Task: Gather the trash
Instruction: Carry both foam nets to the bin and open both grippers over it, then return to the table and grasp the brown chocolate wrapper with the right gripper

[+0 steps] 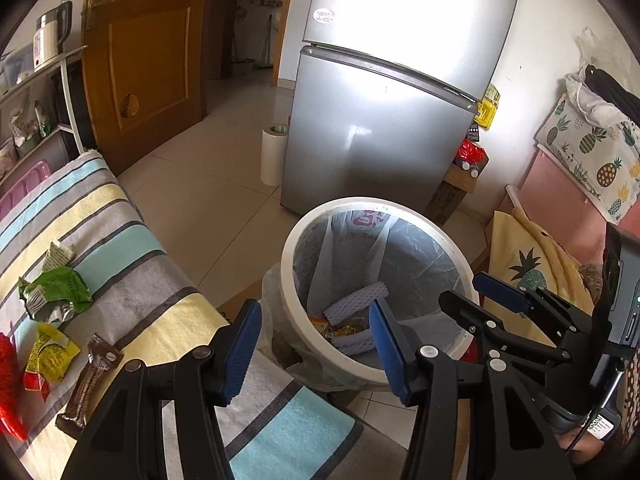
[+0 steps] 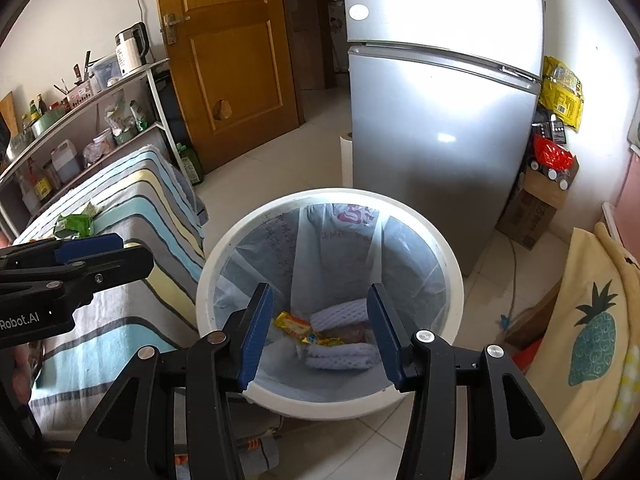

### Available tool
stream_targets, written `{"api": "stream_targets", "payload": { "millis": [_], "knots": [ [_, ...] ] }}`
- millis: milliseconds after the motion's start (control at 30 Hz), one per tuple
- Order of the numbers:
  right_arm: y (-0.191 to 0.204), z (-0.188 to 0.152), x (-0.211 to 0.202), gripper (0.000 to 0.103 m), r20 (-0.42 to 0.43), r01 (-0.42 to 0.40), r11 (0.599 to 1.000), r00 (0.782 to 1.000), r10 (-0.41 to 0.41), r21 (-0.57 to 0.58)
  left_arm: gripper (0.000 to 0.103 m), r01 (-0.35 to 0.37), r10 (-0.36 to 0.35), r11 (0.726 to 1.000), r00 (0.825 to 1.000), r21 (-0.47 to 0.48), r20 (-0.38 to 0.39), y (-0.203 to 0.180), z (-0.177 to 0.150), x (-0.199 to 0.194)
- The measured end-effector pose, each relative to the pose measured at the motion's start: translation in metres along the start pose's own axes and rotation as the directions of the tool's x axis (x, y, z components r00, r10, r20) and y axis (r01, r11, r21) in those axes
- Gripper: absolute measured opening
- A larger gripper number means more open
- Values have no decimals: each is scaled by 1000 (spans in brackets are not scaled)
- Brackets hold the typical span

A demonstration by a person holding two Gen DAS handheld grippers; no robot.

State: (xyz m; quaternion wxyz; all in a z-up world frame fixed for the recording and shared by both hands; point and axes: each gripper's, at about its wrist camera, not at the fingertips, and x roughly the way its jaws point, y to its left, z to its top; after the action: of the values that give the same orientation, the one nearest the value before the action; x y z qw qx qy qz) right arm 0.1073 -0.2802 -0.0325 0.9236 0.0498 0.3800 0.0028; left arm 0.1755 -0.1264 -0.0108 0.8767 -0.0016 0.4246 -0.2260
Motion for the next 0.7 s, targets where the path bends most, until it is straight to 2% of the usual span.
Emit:
{"api": "stream_targets", "payload": {
  "millis": [133,233,533,700],
  "knots": [
    [16,-1,-11,50,27,-33,999,999,33,-11,56,-56,57,998,998,-25,31,16,-8,-23],
    [32,-1,-18,50,43,-58,998,997,59,-24,56,-58,61,996,997,-64,40,32,-17,-39],
    [91,-3,-33,50,76,-167,981,982,175,-100,56,-145,159,978,984,-153,85,82,-51,-91],
    [125,-12,-31,50,47,-226,963,971,235,-145,56,-228,251,953,963,-200,102,108,-73,-116]
  ]
}}
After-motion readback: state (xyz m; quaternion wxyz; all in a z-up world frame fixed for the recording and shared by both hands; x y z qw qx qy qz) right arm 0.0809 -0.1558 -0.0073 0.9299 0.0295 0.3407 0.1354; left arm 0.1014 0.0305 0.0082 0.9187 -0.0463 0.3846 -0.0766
